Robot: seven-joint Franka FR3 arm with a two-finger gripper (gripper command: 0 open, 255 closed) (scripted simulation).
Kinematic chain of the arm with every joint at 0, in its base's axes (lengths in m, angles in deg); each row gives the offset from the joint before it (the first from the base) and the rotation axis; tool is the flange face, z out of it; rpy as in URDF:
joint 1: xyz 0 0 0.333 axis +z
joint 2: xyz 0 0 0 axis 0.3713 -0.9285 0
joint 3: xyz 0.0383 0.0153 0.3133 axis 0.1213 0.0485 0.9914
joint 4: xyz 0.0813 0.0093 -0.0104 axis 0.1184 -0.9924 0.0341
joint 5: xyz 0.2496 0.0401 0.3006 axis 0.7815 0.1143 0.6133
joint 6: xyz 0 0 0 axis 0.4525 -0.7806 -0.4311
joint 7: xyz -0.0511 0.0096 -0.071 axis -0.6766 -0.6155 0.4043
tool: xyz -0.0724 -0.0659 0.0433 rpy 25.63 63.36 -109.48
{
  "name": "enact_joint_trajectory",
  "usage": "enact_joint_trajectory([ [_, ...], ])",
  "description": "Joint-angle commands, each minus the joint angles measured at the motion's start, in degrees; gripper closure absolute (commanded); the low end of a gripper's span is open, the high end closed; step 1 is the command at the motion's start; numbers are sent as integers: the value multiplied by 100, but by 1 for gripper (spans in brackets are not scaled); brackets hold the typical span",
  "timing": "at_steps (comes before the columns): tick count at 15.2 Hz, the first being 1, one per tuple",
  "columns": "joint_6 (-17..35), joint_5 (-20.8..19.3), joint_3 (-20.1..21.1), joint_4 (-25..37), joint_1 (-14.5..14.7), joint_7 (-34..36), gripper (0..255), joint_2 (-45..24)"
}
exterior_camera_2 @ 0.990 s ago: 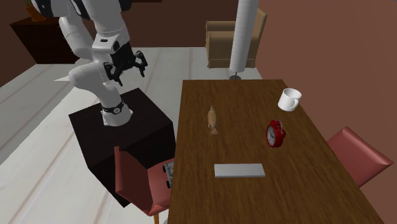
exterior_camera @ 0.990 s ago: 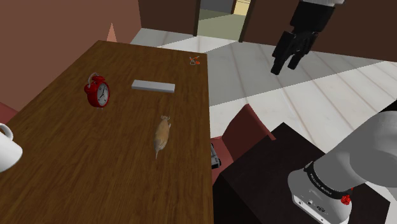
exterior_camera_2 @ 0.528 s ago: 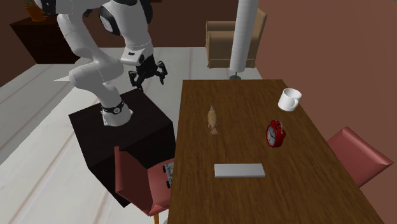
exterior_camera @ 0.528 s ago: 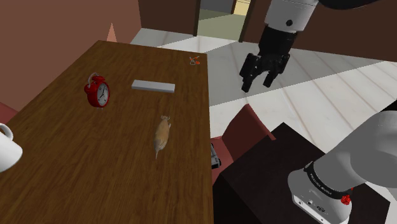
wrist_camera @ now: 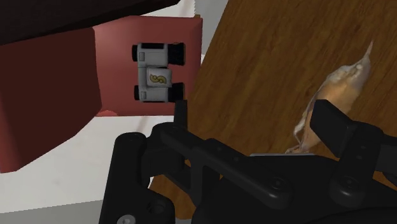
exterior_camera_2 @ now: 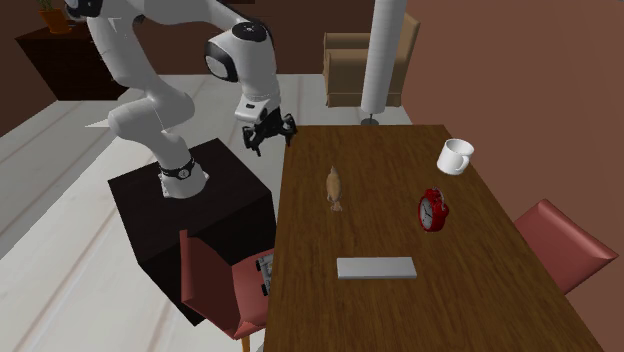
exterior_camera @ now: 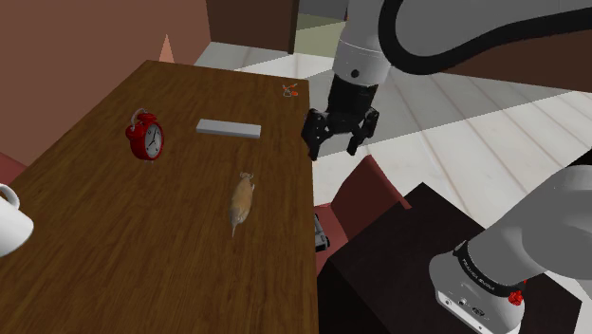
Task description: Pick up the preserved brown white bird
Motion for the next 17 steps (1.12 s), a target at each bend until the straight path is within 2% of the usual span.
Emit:
enact_joint_trajectory([
  [1, 303, -2, 219, 118, -31, 364, 0, -368],
  [5, 919, -225, 644, 479, -110, 1155, 0, -1274],
  [10, 1560, -909, 984, 1103, -115, 2311, 0, -2550],
  [13, 1824, -1453, 980, 1577, 44, 3039, 0, -3344],
  [17, 2012, -2094, 750, 2332, 442, 3886, 0, -4349],
])
